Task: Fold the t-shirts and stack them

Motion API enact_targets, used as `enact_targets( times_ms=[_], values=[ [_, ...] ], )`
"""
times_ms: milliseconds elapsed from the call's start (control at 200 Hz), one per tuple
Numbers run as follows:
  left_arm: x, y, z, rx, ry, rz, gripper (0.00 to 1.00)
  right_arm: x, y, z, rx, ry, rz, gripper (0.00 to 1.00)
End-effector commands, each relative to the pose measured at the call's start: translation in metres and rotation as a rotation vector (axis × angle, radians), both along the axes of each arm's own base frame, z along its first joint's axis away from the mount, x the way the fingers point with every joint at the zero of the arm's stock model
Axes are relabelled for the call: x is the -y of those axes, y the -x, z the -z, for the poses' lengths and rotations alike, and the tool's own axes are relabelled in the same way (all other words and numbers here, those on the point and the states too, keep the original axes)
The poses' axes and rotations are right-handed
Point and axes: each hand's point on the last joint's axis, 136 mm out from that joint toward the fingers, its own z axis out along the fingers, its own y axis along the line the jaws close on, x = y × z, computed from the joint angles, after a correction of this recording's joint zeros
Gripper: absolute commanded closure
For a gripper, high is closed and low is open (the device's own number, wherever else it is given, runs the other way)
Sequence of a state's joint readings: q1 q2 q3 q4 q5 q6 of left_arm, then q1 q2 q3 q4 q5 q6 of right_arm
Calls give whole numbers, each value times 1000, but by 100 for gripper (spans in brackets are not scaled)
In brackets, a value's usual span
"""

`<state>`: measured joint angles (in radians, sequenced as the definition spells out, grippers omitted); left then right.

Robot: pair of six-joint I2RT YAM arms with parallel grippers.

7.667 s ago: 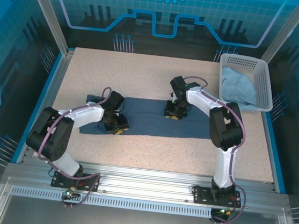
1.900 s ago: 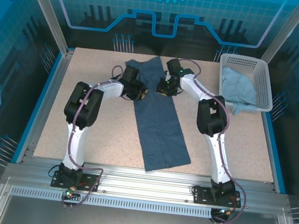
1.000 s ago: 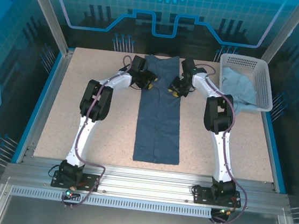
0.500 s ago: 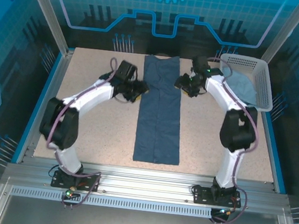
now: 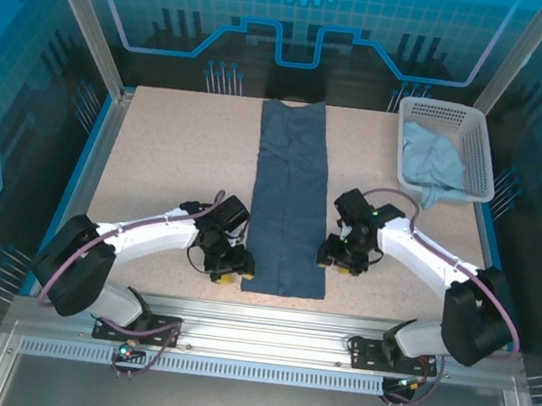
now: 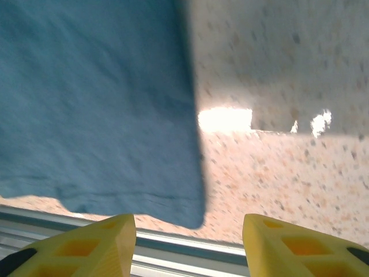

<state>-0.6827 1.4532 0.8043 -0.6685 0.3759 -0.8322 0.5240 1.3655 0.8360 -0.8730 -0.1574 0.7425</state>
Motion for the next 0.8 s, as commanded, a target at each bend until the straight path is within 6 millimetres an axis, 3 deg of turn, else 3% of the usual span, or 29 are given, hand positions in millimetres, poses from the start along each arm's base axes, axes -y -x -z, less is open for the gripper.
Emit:
enact_targets(
  times_ms=[0,215,410,520,700,795],
  values=[
    [11,-2,3,-21,9,-9,49,9,19,12,-41,38,-29,48],
    [29,-2,24,-56,-23,7,53,8,16,14,-41,63,-67,49],
    [25,-3,32,-60,-96,20,60,1,13,17,-62,54,-75,49],
    [25,-11,30,-30,-109,17,67,-7,12,21,-73,46,-82,49],
    [26,-18,18,16,-102,13,88,-22,20,26,-117,16,-52,49],
    [26,-16,14,11,-86,14,91,-24,24,29,-155,10,3,50]
  ],
)
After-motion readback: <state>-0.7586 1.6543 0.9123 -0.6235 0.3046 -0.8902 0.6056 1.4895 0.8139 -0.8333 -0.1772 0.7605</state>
